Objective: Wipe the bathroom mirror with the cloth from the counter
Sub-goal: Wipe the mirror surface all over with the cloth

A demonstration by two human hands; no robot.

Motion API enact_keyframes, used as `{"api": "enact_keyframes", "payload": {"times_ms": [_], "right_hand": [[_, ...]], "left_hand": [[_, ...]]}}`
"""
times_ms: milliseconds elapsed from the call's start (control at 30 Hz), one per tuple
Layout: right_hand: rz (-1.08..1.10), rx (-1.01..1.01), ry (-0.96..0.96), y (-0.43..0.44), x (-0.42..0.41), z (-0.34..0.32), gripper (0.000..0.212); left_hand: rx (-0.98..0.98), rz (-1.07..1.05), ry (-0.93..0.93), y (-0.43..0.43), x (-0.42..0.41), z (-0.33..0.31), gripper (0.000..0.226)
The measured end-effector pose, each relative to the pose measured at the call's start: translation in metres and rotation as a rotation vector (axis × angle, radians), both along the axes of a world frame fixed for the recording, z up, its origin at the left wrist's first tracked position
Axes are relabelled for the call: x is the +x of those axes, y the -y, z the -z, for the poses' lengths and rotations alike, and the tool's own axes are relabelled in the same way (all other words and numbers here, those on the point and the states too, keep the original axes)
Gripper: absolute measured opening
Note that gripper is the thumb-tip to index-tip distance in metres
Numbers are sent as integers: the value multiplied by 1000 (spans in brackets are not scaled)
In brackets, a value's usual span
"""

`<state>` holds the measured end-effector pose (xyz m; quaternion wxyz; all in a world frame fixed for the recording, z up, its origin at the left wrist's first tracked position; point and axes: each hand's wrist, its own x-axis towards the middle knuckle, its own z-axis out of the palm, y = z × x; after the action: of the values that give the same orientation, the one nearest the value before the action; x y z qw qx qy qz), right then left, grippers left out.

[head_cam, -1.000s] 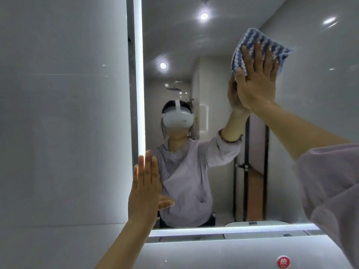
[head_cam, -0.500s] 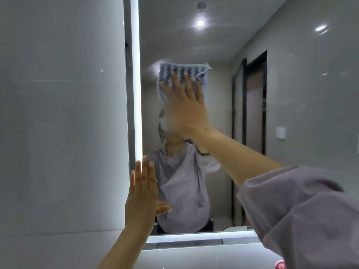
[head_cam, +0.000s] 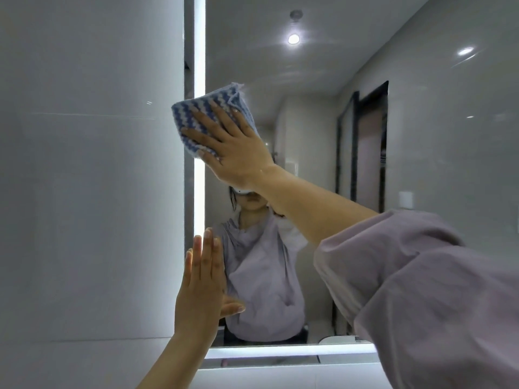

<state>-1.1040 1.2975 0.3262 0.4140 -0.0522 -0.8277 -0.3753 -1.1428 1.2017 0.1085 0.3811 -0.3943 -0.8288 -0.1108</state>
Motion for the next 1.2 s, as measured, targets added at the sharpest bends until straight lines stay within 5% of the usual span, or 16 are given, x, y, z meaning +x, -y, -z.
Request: {"api": "enact_keyframes", "payload": {"times_ms": [567,967,1200], "right_hand": [[76,-437,-421,-142,143,-51,57],[26,-535,-553,-127,120,-35,60],[53,-364,-476,-90,83,14,64]], "left_hand": [[11,10,-23,0,0,2,119],[20,35,-7,0,-3,4,121],[24,67,11,-1,-2,2,124]]}}
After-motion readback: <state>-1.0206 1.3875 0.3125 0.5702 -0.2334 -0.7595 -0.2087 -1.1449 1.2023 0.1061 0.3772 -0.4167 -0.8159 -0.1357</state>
